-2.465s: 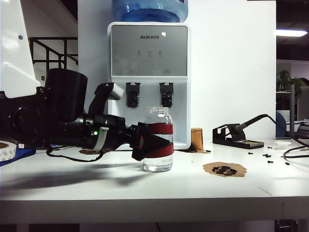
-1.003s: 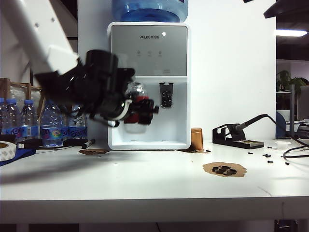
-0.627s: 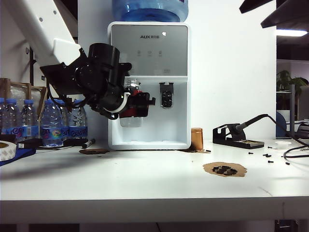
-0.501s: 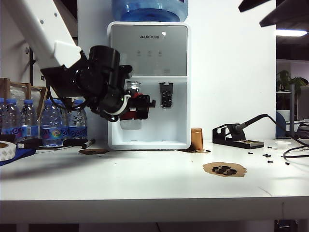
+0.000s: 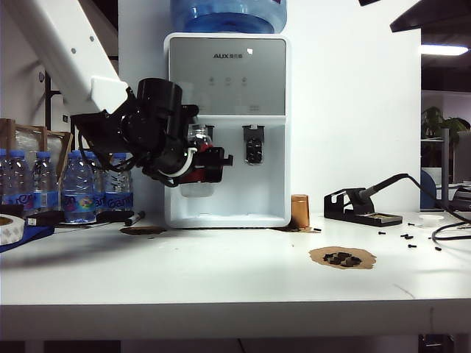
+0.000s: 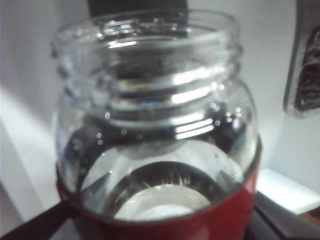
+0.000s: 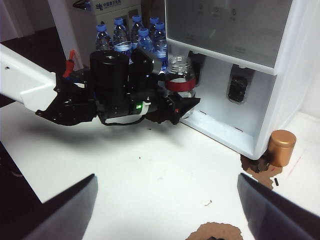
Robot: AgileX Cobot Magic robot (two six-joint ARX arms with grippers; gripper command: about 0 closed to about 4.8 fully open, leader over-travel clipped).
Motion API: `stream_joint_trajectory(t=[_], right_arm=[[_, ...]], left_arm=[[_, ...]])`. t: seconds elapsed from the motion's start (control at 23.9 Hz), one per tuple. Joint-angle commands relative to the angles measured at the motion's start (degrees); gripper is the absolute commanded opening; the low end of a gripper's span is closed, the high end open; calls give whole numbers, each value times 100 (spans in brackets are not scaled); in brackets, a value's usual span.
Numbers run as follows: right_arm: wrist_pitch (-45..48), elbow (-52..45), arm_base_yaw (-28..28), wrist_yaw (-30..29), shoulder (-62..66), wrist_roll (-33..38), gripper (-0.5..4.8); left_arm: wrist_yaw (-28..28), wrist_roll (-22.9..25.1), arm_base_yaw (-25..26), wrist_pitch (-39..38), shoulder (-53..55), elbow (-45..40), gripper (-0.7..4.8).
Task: Pick up the water bottle with two loops of red belts, then reach the front water dispenser and gently press the gray-black baffle horizontally to get a little water.
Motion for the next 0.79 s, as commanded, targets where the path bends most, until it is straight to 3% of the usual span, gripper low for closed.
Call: stream_joint_trajectory(t=[0.04,0.79], right_arm=[[83,9,13,-37,-9,55,479],[173,9,136,-35,-7,48,479]], left_arm=[[-17,-87,7,177,7,133,-5],[-149,-129,37,136,557,1047,-5]])
